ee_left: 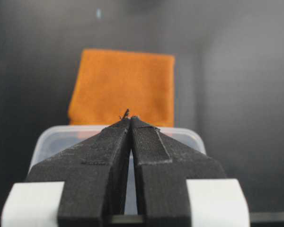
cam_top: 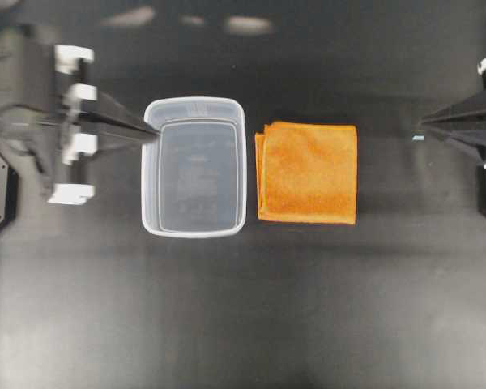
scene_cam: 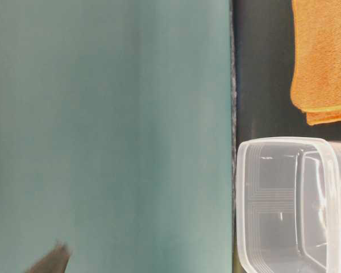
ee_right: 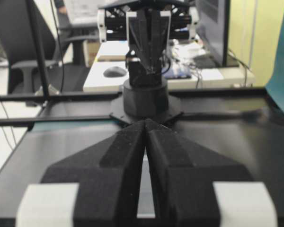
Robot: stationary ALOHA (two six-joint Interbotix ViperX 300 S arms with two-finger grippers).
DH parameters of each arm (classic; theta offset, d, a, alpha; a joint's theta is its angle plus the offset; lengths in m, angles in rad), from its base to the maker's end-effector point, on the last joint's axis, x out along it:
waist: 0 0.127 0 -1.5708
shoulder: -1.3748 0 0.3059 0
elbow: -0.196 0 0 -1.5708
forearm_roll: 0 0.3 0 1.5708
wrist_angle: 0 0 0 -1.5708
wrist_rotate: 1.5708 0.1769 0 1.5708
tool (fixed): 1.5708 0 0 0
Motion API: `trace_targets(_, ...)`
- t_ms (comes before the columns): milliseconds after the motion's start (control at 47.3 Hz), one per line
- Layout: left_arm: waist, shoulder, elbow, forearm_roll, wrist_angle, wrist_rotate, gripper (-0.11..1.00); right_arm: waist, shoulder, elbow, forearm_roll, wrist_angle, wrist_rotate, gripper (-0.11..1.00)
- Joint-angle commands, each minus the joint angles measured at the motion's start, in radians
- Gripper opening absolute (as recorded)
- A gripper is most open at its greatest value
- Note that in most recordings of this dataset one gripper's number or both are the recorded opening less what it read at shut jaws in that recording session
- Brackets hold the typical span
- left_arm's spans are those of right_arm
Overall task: Place the orange towel into the container with the left arm.
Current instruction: 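Move the left gripper over the container toward the orange towel, then lower the left gripper onto the orange towel and pinch it closed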
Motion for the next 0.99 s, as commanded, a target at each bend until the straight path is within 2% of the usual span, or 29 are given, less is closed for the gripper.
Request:
trace_targets(0, 0.003, 0.101, -0.127, 0.005, 0.078, 0.003, 0.01, -0.003, 0.002, -0.009, 0.005, 0.005, 0.002, 0.0)
trace_targets(84, 0.006, 0.186, -0.204, 0.005, 0.141, 0.005, 0.01, -0.005, -0.003, -0.005, 0.005, 0.005, 0.002, 0.02)
trace_targets(148, 0.011, 0.244, -0.264, 0.005, 0.19, 0.006, 0.01, -0.008, -0.008, -0.003, 0.005, 0.006, 0.002, 0.09)
trace_targets(317, 0.018, 0.402, -0.413, 0.006, 0.272, 0.032, 0.04, -0.02, -0.043, 0.0, 0.005, -0.005, 0.002, 0.49)
trace_targets(401, 0.018, 0.472, -0.466, 0.005, 0.279, 0.058, 0.18, -0.018, -0.072, 0.0, 0.005, -0.014, 0.002, 0.69)
trace_targets(465, 0.017, 0.531, -0.509, 0.005, 0.287, 0.074, 0.35, -0.018, -0.095, 0.0, 0.005, -0.014, 0.002, 0.78)
trace_targets(570, 0.017, 0.641, -0.603, 0.005, 0.325, 0.083, 0.68, -0.018, -0.146, 0.0, 0.005, -0.008, -0.006, 0.8)
trace_targets(676, 0.018, 0.739, -0.69, 0.005, 0.385, 0.089, 0.89, -0.02, -0.19, 0.003, 0.005, -0.006, -0.011, 0.79)
trace_targets(782, 0.02, 0.847, -0.77, 0.005, 0.434, 0.109, 0.9, -0.018, -0.221, 0.006, 0.005, 0.0, -0.011, 0.79)
trace_targets(972, 0.021, 1.019, -0.882, 0.006, 0.445, 0.137, 0.89, -0.02, -0.233, 0.005, 0.003, 0.014, -0.011, 0.79)
